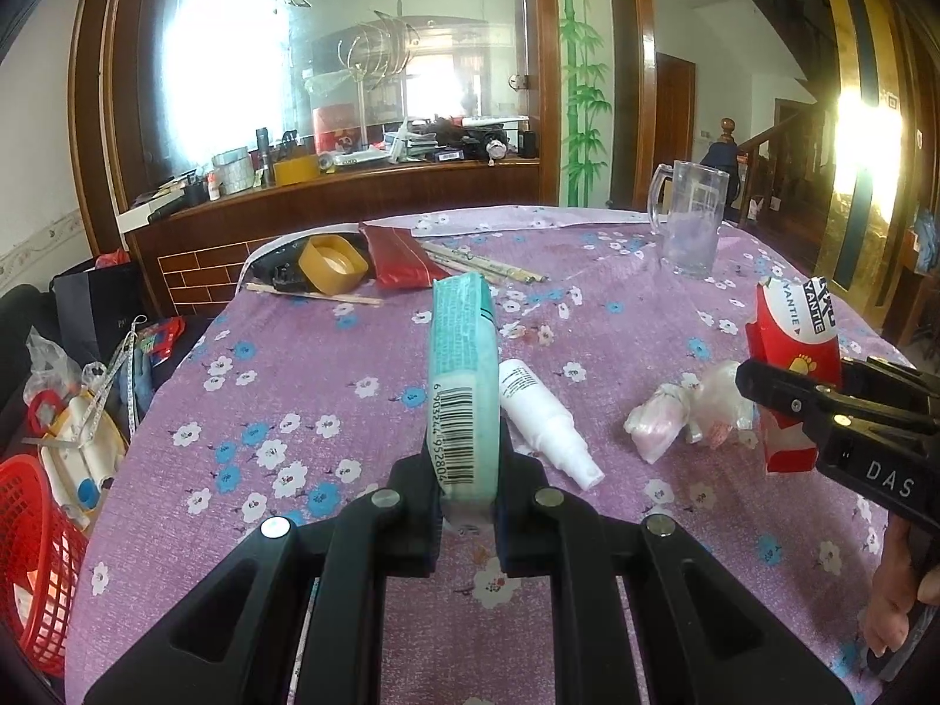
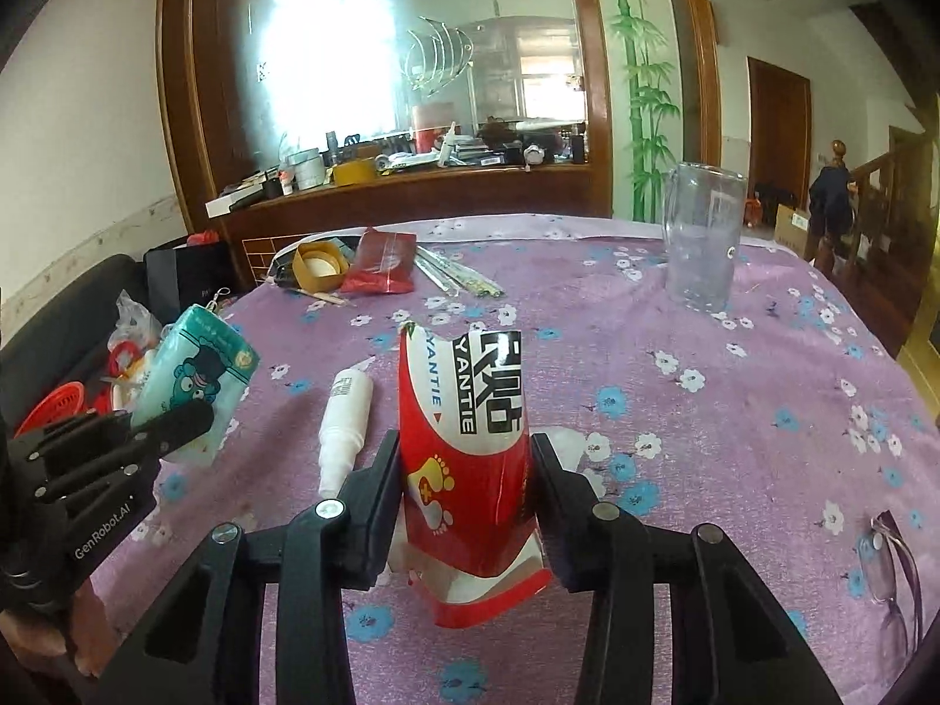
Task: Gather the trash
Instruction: 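Lift the teal wipe pack with the left tool while the right tool lifts the red box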
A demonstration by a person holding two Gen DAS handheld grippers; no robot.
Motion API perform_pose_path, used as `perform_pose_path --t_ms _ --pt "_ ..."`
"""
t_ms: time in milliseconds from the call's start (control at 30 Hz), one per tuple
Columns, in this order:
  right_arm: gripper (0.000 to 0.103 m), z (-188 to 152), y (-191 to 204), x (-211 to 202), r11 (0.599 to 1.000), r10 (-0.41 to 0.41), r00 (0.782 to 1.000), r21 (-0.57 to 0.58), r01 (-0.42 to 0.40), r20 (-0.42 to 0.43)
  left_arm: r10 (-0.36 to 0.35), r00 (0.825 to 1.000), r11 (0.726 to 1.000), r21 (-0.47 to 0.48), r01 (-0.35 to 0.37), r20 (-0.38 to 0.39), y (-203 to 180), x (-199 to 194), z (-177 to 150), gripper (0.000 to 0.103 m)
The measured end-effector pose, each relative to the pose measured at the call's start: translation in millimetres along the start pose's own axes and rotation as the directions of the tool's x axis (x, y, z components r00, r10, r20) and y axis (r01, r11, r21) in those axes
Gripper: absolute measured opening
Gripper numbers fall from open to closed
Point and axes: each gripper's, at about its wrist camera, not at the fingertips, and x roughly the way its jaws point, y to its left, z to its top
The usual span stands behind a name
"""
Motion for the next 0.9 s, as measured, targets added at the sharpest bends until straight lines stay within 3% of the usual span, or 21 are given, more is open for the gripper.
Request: perform_pose_path --t_ms 600,900 --pt "0.045 -3.8 -4.6 9.3 0.989 -0.143 0.989 -0.029 0.142 -0.039 0.025 1.0 1.0 0.002 -0.025 0.005 0.7 -1.7 1.5 0.012" --pt "0.045 -5.0 -12.1 12.6 0.986 -0.168 0.983 0.003 0.169 -0.073 0.031 0.999 1.0 0.001 -0.031 -0.016 1.8 3.5 0.7 0.012"
